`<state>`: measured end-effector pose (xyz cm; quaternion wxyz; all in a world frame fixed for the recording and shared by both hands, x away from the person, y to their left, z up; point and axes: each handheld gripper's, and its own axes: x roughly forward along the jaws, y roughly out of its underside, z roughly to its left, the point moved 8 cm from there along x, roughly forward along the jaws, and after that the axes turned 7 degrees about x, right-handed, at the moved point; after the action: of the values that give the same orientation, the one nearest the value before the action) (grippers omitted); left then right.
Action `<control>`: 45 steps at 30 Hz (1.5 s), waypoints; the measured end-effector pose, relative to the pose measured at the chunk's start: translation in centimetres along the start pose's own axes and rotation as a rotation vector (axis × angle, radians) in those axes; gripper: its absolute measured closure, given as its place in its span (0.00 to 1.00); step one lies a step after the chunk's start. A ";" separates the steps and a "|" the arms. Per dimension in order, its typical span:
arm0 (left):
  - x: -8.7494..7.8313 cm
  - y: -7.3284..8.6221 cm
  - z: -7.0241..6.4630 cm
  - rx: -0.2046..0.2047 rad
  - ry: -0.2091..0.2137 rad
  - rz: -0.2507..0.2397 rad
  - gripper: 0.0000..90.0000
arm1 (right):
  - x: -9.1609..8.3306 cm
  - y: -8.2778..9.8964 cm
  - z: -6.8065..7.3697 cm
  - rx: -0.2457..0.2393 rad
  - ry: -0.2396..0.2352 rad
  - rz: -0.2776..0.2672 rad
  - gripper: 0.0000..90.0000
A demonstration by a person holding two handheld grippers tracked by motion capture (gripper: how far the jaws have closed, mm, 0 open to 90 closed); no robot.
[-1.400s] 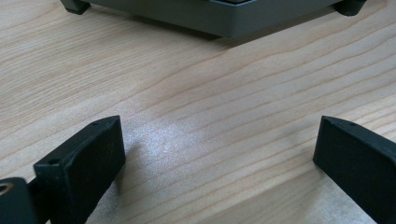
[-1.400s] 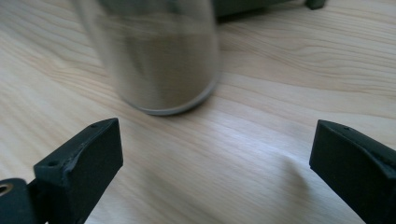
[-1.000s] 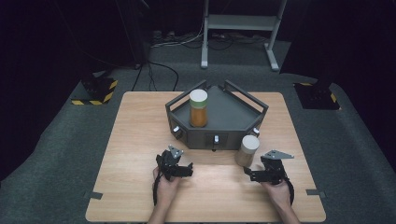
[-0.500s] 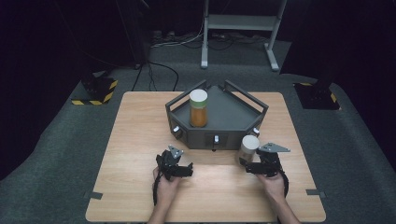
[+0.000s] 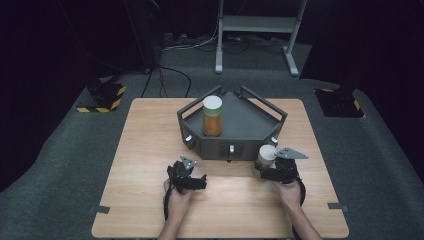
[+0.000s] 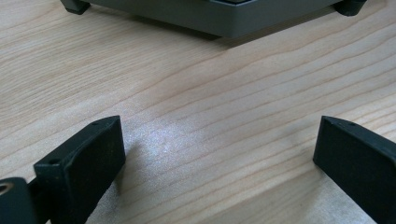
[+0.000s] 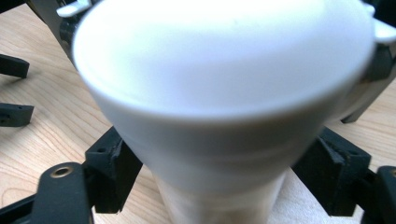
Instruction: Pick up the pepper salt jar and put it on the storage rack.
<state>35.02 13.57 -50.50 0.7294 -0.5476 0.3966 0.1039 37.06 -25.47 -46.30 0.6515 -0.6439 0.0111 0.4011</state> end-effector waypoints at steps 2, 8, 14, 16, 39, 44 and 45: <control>0.0 0.0 0.0 0.000 0.000 0.000 0.03 | 0.1 -0.1 0.1 -0.001 0.000 -0.003 0.27; 0.0 0.0 0.0 0.000 0.000 0.000 0.03 | 0.1 -0.1 0.2 -0.008 0.007 -0.014 0.33; 0.0 0.0 0.0 0.000 0.000 0.000 0.03 | 0.1 0.0 0.2 -0.009 0.011 -0.022 0.35; 0.0 0.0 0.0 0.000 0.000 0.000 0.03 | 0.1 0.0 0.2 -0.011 0.013 -0.023 0.36; 0.0 0.0 0.0 0.000 0.000 0.000 0.03 | -0.4 0.3 0.0 -0.059 0.004 -0.039 0.38; 0.0 0.0 0.0 0.000 0.000 0.000 0.03 | -0.9 0.2 -0.1 -0.057 0.000 -0.042 0.38; 0.0 0.0 0.0 0.000 0.000 0.000 0.03 | -1.0 0.1 -0.2 -0.054 -0.001 -0.043 0.38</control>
<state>35.02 13.57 -50.50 0.7294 -0.5475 0.3967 0.1040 36.39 -26.14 -45.92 0.6424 -0.6612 -0.0141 0.3873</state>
